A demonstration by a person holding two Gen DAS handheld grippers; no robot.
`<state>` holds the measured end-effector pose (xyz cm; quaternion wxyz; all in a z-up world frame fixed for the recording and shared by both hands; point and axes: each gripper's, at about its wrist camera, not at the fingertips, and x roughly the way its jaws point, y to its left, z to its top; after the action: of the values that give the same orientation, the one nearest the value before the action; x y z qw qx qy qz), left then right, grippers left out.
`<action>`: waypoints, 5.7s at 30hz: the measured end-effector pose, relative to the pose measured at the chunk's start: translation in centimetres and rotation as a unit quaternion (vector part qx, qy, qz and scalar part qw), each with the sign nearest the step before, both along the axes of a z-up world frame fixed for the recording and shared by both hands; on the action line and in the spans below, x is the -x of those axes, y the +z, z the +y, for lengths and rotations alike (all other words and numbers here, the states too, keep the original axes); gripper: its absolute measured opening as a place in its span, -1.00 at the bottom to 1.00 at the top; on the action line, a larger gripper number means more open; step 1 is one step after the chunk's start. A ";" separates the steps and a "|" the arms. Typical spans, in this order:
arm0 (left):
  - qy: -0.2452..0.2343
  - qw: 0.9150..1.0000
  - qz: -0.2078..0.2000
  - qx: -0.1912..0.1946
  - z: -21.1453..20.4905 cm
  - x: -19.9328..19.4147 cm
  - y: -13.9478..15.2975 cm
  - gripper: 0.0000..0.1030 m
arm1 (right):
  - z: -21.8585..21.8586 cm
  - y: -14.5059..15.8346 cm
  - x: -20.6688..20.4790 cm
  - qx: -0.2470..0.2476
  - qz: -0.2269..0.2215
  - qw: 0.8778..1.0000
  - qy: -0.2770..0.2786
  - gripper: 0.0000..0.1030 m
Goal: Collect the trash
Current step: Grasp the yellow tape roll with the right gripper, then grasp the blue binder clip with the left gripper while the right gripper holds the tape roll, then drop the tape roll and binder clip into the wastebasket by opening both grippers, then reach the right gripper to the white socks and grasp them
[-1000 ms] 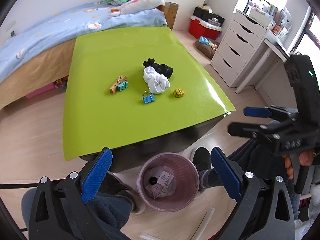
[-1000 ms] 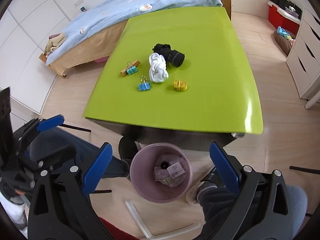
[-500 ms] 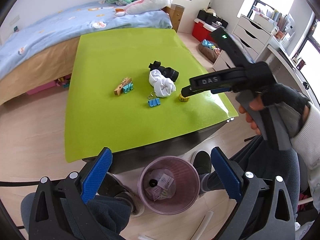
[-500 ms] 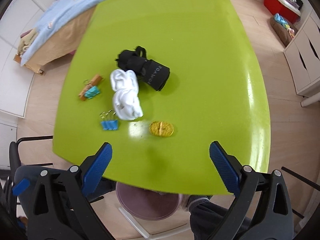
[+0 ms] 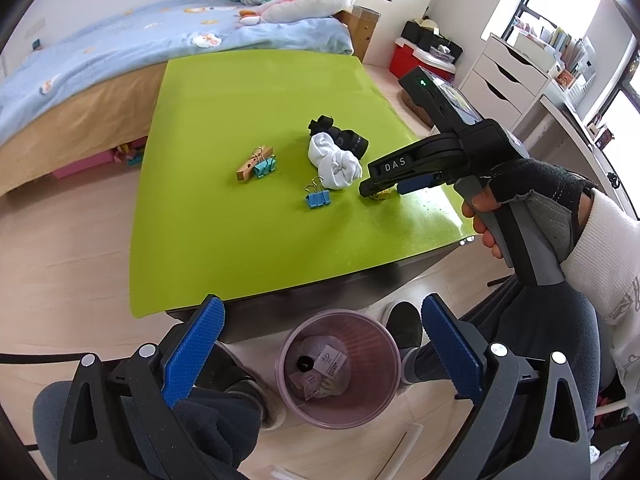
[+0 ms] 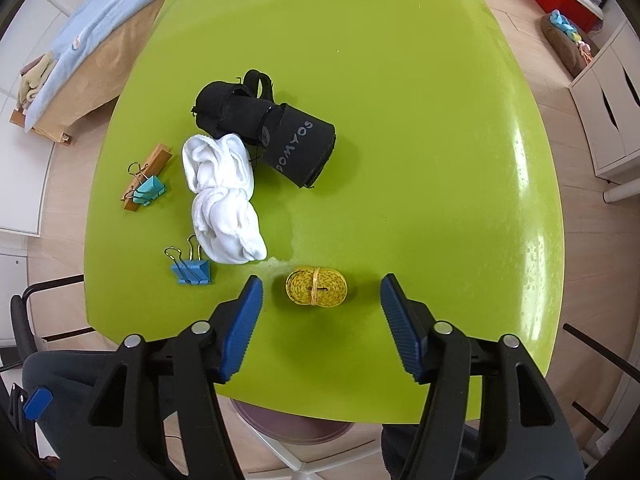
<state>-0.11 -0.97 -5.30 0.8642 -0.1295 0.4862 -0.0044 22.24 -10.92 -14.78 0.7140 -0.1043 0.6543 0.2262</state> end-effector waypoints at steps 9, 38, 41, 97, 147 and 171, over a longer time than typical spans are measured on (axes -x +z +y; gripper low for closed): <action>-0.003 1.000 0.000 -0.001 -0.1 -0.8 0.0 0.84 | -0.5 0.7 0.2 -0.008 -0.013 1.000 0.003 -0.45; 0.062 0.991 0.104 -0.052 -0.6 -14.7 -6.2 0.68 | -8.5 5.4 6.4 -0.089 -0.061 0.994 -0.006 -0.45; 0.072 0.989 0.113 -0.059 -0.9 -15.3 -6.9 0.50 | -9.0 5.5 6.3 -0.091 -0.062 0.994 -0.009 -0.45; -0.025 0.999 0.001 -0.025 -1.2 2.3 1.5 -0.51 | -5.9 7.4 18.5 -0.126 -0.049 0.983 0.121 -0.40; -0.010 1.000 -0.010 -0.015 -0.4 0.1 2.2 0.85 | -7.0 11.1 12.5 -0.159 -0.084 0.982 0.055 0.91; 0.018 1.000 -0.010 0.003 2.7 -1.1 1.8 0.85 | 6.6 2.5 -1.2 -0.042 0.014 0.996 0.071 0.60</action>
<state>0.94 1.71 -3.46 0.8685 -0.1412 0.4751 0.0086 23.47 -4.37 -12.28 0.6906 -0.1173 0.6450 0.3053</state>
